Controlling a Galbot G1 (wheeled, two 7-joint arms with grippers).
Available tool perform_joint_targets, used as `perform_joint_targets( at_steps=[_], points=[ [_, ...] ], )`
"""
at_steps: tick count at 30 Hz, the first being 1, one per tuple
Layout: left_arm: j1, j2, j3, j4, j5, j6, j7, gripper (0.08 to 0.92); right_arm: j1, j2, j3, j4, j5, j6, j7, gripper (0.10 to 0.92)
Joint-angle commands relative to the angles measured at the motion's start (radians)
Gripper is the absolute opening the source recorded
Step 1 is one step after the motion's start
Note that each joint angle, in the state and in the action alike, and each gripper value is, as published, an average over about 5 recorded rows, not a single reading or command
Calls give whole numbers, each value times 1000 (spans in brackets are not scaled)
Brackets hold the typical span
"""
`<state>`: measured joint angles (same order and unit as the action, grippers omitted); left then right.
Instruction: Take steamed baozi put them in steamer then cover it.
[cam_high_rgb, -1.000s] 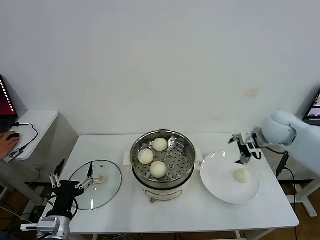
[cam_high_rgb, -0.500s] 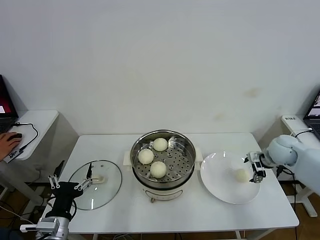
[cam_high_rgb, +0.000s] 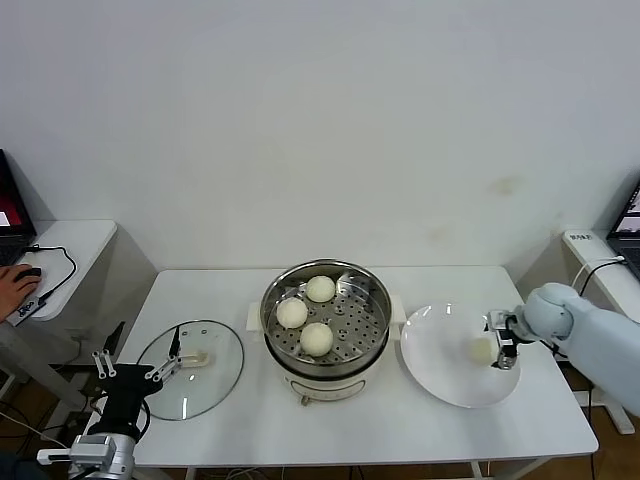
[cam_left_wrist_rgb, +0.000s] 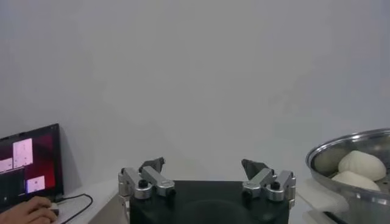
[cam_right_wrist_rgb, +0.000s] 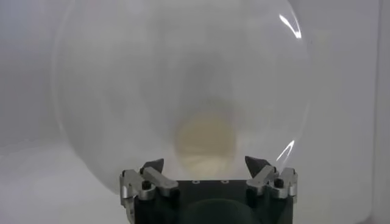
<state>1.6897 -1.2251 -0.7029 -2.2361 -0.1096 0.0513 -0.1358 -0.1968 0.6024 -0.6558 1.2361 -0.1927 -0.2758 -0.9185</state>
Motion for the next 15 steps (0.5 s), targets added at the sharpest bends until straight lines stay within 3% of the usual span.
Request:
perform_joint_targets(
  at_steps=[1, 15],
  points=[
    [-1, -1, 1, 1, 1, 0, 0, 823, -27, 65, 27, -61, -15, -3, 9, 790],
    [1, -1, 2, 4, -7, 1, 2, 823, 25, 46, 17, -50, -15, -10, -47, 617]
  ],
)
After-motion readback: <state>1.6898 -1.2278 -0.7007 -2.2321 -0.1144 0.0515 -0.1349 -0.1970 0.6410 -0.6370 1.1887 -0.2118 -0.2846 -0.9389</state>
